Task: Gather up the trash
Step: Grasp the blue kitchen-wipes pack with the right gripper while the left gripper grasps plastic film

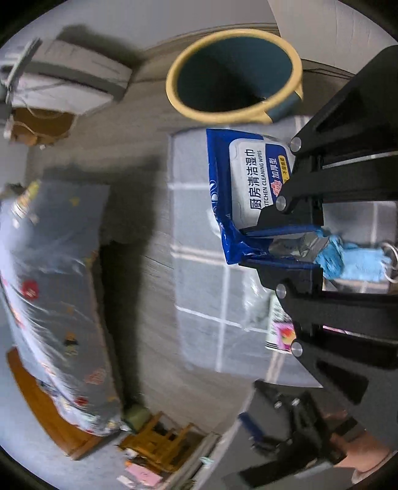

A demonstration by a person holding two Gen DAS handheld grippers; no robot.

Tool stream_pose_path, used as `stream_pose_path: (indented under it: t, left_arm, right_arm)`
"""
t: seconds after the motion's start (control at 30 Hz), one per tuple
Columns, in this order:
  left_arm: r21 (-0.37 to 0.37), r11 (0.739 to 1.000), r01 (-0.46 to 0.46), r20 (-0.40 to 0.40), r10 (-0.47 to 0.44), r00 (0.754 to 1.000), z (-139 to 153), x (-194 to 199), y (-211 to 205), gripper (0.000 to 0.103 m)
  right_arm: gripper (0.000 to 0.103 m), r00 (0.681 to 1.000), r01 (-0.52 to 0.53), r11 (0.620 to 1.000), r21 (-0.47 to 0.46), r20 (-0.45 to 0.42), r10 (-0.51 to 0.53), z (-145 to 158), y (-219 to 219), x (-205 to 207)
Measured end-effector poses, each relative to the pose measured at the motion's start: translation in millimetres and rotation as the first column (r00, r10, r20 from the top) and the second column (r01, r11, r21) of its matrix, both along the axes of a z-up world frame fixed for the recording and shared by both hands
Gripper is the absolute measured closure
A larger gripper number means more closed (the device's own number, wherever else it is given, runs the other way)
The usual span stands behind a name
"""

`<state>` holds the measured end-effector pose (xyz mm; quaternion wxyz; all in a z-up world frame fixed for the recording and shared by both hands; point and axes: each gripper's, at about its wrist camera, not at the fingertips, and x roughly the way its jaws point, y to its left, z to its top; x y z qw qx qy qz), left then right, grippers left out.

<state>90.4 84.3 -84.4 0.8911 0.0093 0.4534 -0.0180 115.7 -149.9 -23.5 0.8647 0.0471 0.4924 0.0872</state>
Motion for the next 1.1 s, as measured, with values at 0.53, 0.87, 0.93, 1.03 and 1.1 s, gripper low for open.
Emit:
stream_pose_path:
  t: [0.53,0.87,0.93,1.03,1.1]
  left_arm:
    - [0.012,0.958,0.286,-0.154,-0.281,0.947,-72,43,-109,0.031]
    - [0.021,0.958,0.287,-0.184,-0.279,0.943,-77,53,-110,0.084]
    - [0.022,0.957,0.291,-0.167,-0.283,0.944,-72,50,-110,0.092]
    - [0.041,0.954,0.298,-0.135,-0.29,0.947,-62,44,-110,0.093]
    - [0.064,0.953,0.295,-0.096,-0.288,0.953,-51,40,-109,0.093]
  right_arm:
    - [0.09,0.999,-0.012,0.99,0.138,0.052,0.004,7,-45,24]
    - [0.09,1.0,-0.011,0.99,0.141,0.022,0.008,-2,-54,32]
    - [0.09,1.0,-0.01,0.989,0.145,0.024,0.006,-2,-54,31]
    - [0.09,1.0,-0.006,0.989,0.149,0.025,0.002,-1,-55,30]
    - [0.09,1.0,-0.002,0.988,0.154,0.03,-0.003,1,-58,29]
